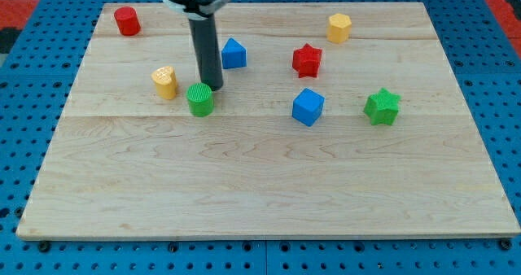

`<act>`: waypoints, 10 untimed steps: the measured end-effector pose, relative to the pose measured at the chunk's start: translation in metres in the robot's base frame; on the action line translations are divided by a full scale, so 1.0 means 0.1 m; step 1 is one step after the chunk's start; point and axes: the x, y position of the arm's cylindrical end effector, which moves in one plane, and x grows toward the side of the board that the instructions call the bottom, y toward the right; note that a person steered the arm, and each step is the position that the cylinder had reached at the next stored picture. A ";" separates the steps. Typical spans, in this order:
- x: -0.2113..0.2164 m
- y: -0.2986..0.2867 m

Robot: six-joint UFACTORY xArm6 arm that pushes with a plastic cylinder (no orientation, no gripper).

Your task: Place the blue triangle at the center of the board

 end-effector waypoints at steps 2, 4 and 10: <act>0.12 -0.08; -0.51 0.18; -0.99 1.06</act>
